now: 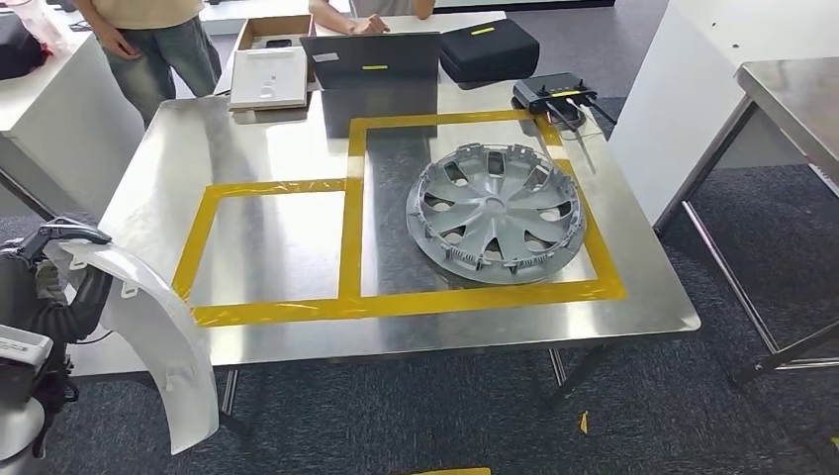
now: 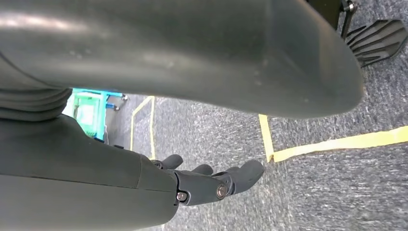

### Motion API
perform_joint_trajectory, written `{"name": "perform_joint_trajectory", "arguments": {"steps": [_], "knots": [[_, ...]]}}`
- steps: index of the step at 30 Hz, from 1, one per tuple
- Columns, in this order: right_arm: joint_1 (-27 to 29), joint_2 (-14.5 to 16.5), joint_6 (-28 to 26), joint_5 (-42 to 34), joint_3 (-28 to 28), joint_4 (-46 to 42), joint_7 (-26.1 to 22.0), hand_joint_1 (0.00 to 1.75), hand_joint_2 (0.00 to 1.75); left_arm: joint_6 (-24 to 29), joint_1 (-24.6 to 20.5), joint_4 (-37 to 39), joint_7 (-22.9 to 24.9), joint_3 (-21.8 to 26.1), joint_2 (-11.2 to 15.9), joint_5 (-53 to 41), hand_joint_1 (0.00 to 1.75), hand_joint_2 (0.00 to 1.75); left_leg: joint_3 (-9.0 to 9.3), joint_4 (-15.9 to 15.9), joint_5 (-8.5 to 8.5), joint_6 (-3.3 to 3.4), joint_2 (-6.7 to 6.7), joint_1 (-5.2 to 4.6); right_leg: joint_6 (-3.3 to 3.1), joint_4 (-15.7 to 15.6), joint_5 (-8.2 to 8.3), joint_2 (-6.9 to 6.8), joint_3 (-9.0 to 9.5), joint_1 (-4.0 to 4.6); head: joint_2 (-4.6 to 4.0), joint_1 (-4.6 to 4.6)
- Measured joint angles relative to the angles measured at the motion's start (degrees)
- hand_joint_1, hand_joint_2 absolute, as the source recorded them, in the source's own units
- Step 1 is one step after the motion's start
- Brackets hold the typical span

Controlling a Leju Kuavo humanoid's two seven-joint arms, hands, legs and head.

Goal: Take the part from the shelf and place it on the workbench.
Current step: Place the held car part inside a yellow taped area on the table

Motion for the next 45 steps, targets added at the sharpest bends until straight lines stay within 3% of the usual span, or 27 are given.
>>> {"name": "perform_joint_trajectory", "arguments": {"steps": [1, 2, 3, 5, 7, 9, 11, 12, 14, 15, 16, 17, 20, 22, 25, 30, 33, 36, 40, 43, 45], "knots": [[0.0, 0.0, 0.0, 0.0, -0.1, 0.0, 0.0, 0.0, 0.0, 0.0, 0.0, 0.1, 0.0, 0.0, 0.0, -0.1, 1.75, 1.75, -0.43, 0.7, 0.44, -0.09, -0.02, 0.08, 0.03, 0.0, -0.02, 0.58, 0.04, -0.03, 0.0, 0.02], [0.0, 0.0, 0.0, 0.0, -0.2, 0.0, 0.0, 0.0, 0.0, 0.0, -0.1, 0.3, -0.1, 0.0, 0.0, -0.1, 1.75, 1.75, 0.32, -1.0, 1.99, -0.14, -0.13, 0.19, 0.1, 0.1, -0.05, 1.18, 0.12, -0.08, 0.0, 0.01], [0.0, 0.0, 0.0, -0.1, -0.2, 0.0, 0.0, 0.0, 0.0, 0.0, -0.3, 0.4, -0.1, 0.0, 0.0, -0.1, 1.75, 1.75, 2.05, -4.6, 4.19, -0.16, -0.53, 0.34, 0.23, 0.2, -0.12, 1.78, 0.22, -0.16, 0.0, 0.01], [0.0, 0.0, 0.0, -0.1, -0.3, 0.0, 0.0, 0.0, 0.0, 0.0, -0.6, 0.6, -0.1, 0.0, 0.0, -0.1, 1.75, 1.75, 5.77, -12.2, 6.98, -0.06, -2.71, 0.68, 0.75, 0.6, -0.33, 2.9, 0.11, -0.21, 0.0, 0.03], [-0.1, 0.0, -0.1, -0.1, -0.3, 0.0, -0.1, 0.0, 0.0, 0.0, -0.9, 0.8, -0.1, -0.1, -0.1, -0.2, 1.75, 1.75, 7.21, -15.1, 7.18, 0.43, -3.92, 0.68, 1.52, 0.7, -0.28, 3.92, -0.33, -0.27, 0.0, 0.06], [0.0, 0.0, -0.1, -0.1, -0.4, 0.0, -0.1, 0.0, 0.0, 0.0, -1.2, 0.9, -0.1, -0.1, -0.1, -0.2, 1.75, 1.75, 7.28, -15.3, 7.27, 1.19, -2.92, 0.56, 2.31, 0.4, 0.01, 4.95, -0.6, -0.33, 0.0, 0.06], [0.1, 0.1, -0.2, -0.1, -0.4, 0.0, -0.1, 0.0, 0.0, 0.0, -1.5, 1.0, -0.1, -0.2, -0.2, -0.2, 1.75, 1.75, 7.54, -15.7, 7.49, 1.91, -1.79, 0.75, 2.89, 1.6, -0.75, 4.01, -1.21, -0.23, 0.0, 0.17], [0.1, 0.1, -0.2, -0.1, -0.4, 0.0, -0.1, 0.0, 0.0, 0.0, -1.6, 1.0, -0.1, -0.2, -0.3, -0.2, 1.75, 1.75, 7.65, -15.9, 7.55, 2.21, -1.2, 0.82, 3.1, 3.9, -2.0, 2.7, -2.31, -0.16, 0.0, 0.29], [-0.1, 0.1, -0.3, -0.1, -0.4, 0.0, -0.2, 0.0, 0.0, -0.2, -1.8, 1.5, -0.1, -0.2, -0.3, -0.2, 1.75, 1.75, 7.69, -15.9, 7.47, 2.62, -0.14, 0.69, 3.42, 11.2, -5.36, -0.07, -6.1, -0.1, 0.0, 0.52], [-0.1, 0.1, -0.4, -0.1, -0.4, 0.0, -0.1, 0.0, 0.0, -0.3, -2.1, 2.0, 0.1, -0.2, -0.3, -0.2, 1.75, 1.75, 7.67, -15.9, 7.39, 2.69, 0.29, 0.62, 3.5, 14.5, -6.4, -0.62, -7.82, -0.14, 0.0, 0.53], [0.0, 0.1, -0.5, -0.1, -0.4, 0.0, -0.1, 0.0, 0.0, -0.6, -2.6, 3.0, 0.4, -0.2, -0.2, -0.2, 1.75, 1.75, 7.67, -15.8, 7.32, 2.71, 0.68, 0.59, 3.51, 16.0, -6.4, -0.86, -8.68, -0.18, 0.0, 0.54], [0.0, 0.1, -0.5, 0.0, -0.5, 0.0, 0.0, 0.0, 0.0, -0.9, -3.4, 4.2, 0.8, -0.3, -0.1, -0.3, 1.75, 1.75, 7.68, -15.7, 7.25, 2.67, 0.99, 0.59, 3.46, 15.0, -5.32, -0.98, -8.32, -0.22, 0.0, 0.55], [0.0, 0.1, -0.4, 0.3, -0.6, 0.0, 0.0, 0.0, 0.0, -1.2, -8.2, 11.0, 1.8, -0.3, 0.5, -2.6, 1.75, 1.75, 7.65, -15.4, 6.97, 2.18, 1.42, 0.51, 2.92, 4.5, -0.64, -1.59, -3.06, -0.18, 0.0, 0.56], [-0.1, 0.1, -0.2, 0.5, -0.7, 0.0, 0.0, 0.0, 0.0, -0.9, -13.2, 17.9, 1.0, -0.3, 1.1, -4.9, 1.75, 1.75, 7.51, -15.2, 6.6, 1.96, 1.41, 0.23, 2.46, 1.0, 0.12, -1.85, -1.42, -0.09, 0.0, 0.54], [-0.2, 0.2, -0.1, 0.7, -0.7, 0.0, 0.0, 0.0, 0.0, -0.9, -19.2, 27.3, -0.6, -0.3, 2.1, -6.4, 1.75, 1.75, 7.57, -15.5, 6.42, 2.8, 1.42, -0.01, 2.19, 0.9, 0.32, -1.52, -1.24, -0.15, 0.0, 0.49], [-0.1, 0.2, 0.0, 0.8, -1.0, 0.0, 0.0, 0.0, 0.0, -0.1, -23.3, 34.8, -1.1, -0.4, 2.3, -7.5, 1.75, 1.75, 8.37, -16.3, 7.18, 1.33, 1.48, 0.0, 1.56, 1.0, 0.3, -1.18, -1.28, -0.09, 0.0, 0.5], [-0.1, 0.2, 0.1, 1.1, -1.2, 0.0, 0.0, 0.0, 0.0, 7.3, -27.1, 40.6, 1.0, -1.2, 2.2, -15.5, 1.75, 1.75, 8.53, -16.4, 7.3, 0.85, 1.46, 0.1, 1.42, 1.0, 0.26, -1.19, -1.37, 0.03, 0.0, 0.51], [-0.2, 0.1, 0.3, 1.5, -1.2, 0.0, 0.0, 0.0, 0.0, 15.2, -35.0, 52.2, 8.5, -4.2, 1.5, -29.0, 1.75, 1.75, 8.49, -16.4, 7.32, 0.67, 1.39, 0.14, 1.38, 1.0, 0.25, -1.28, -1.32, 0.06, 0.0, 0.52], [-0.2, 0.1, 0.4, 1.7, -1.2, 0.0, 0.0, 0.0, 0.0, 15.8, -41.6, 64.8, 23.7, -9.8, -0.3, -39.8, 1.75, 1.75, 8.51, -16.4, 7.31, 0.65, 1.49, 0.07, 1.28, 1.0, 0.37, -1.21, -1.24, -0.04, 0.0, 0.53], [-0.1, 0.0, 0.2, 1.5, -1.3, 0.0, 0.0, 0.0, 0.0, 15.4, -42.5, 70.5, 28.6, -12.7, -1.2, -42.5, 1.75, 1.75, 8.51, -16.4, 7.3, 0.66, 1.65, 0.01, 1.29, 0.9, 0.45, -1.08, -1.24, -0.1, 0.01, 0.53], [0.0, -0.1, 0.2, 1.8, -1.3, 0.0, 0.0, 0.0, 0.0, 15.7, -42.4, 73.0, 28.9, -14.2, -1.4, -44.3, 0.87, 1.75, 8.49, -16.4, 7.29, 0.67, 1.65, -0.01, 1.31, 0.9, 0.46, -1.09, -1.24, -0.11, 0.01, 0.53]]}}
